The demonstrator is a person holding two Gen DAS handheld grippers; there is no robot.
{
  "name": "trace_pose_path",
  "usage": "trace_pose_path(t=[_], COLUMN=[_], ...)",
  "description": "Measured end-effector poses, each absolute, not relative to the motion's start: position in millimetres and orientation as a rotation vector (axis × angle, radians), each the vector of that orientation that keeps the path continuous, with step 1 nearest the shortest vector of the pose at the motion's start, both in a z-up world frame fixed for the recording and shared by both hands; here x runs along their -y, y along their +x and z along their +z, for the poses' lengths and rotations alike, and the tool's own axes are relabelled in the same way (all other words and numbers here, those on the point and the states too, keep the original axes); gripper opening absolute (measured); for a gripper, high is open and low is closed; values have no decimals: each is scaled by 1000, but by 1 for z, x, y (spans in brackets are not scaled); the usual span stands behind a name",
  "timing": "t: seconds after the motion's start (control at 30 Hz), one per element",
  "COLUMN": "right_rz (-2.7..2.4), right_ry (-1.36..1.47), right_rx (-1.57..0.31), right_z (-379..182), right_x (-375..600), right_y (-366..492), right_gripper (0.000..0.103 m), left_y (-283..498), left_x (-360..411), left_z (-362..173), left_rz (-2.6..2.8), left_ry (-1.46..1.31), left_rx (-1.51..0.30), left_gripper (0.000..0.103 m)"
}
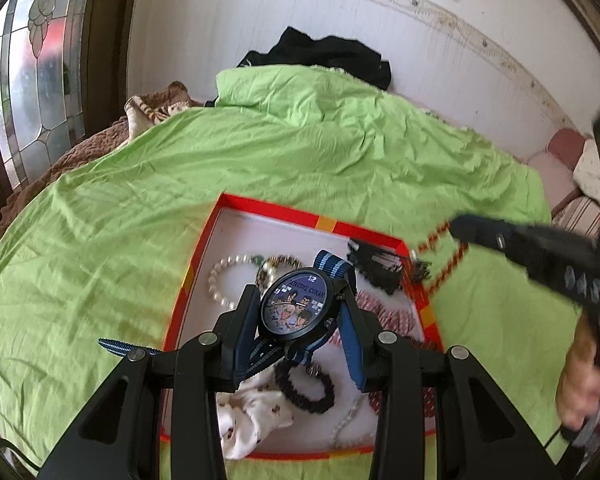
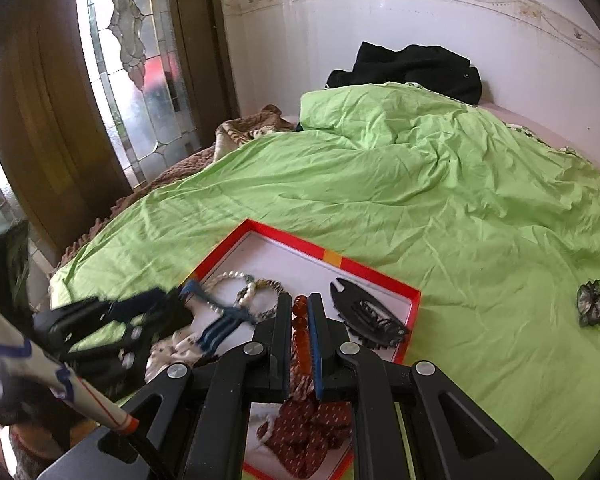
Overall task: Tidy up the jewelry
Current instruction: 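Carry the watch and red bead bracelet over the tray with both tools, then lower the watch and red bead bracelet into the tray and open both tools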
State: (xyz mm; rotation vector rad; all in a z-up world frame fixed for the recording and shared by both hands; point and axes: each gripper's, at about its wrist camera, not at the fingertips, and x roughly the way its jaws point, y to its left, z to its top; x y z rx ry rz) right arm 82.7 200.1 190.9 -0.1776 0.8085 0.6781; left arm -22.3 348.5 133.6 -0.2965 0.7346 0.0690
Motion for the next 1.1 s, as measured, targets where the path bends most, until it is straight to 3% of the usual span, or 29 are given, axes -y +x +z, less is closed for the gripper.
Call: trace_pose_path(t=[1.1], right_rz=[649], right_ry=[-155], right_rx=[-934], right_z=[156], right_x=[-236], right_y=[152], right_gripper=[9], left_y=[-20], left_x=[-319], left_z=[110], left_rz=[8], left_ry=[-241], left_rx=[-845], left_gripper=[37])
